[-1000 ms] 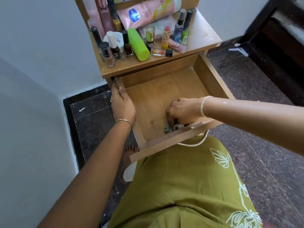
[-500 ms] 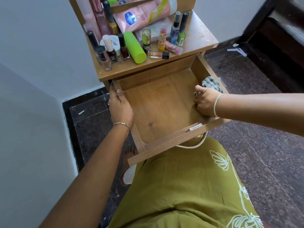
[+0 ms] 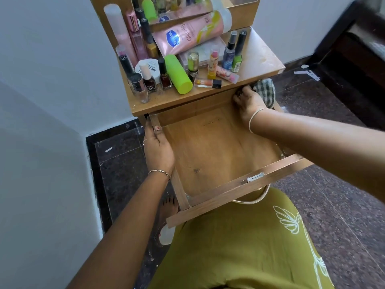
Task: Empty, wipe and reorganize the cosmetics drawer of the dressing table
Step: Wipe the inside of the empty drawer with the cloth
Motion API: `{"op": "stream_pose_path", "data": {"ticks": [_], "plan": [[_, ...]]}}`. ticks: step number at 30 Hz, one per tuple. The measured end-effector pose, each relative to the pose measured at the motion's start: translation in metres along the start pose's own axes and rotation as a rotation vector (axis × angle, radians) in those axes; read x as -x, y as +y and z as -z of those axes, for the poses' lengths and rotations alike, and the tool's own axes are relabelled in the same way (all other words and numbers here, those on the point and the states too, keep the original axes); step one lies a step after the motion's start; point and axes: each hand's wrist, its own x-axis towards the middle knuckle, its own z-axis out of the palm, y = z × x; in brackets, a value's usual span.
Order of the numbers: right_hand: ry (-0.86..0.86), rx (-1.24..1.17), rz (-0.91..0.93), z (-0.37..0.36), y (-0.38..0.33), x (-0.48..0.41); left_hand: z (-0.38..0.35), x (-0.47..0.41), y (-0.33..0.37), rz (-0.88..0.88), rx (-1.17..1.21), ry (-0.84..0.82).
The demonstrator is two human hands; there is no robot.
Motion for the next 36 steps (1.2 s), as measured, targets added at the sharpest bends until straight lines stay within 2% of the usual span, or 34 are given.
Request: {"op": "stream_pose_path", "data": {"ticks": [3,7,12,18,23,27,31,36], "plan": [[0.041,-0.304,-0.083,-0.003,-0.001,-0.002,0.000,0.000,0.001,0.009,0.003,0.003],[0.142,-0.833,-0.266,-0.003,-0.007,-0.002,0.000,0.000,0.001,0.022,0.006,0.001],[0.182,-1.149,-0.276,0.027,-0.019,0.005,0.000,0.000,0.001,0.031,0.009,0.001],[0.343,-1.265,-0.186,0.074,-0.038,0.014,0.000,-0.001,0.001,0.031,0.001,0.002],[0.408,-1.363,-0.080,0.100,-0.047,0.020,0.000,-0.002,-0.002,0.023,-0.003,0.005],[0.432,-1.357,-0.040,0.099,-0.050,0.020,0.000,-0.006,-0.002,0.029,-0.005,-0.001],[0.423,-1.394,0.113,0.105,-0.053,0.017,-0.001,-0.006,-0.005,0.009,-0.008,-0.007],[0.425,-1.372,0.213,0.120,-0.043,0.016,0.000,-0.007,-0.003,-0.006,-0.018,-0.005]]}}
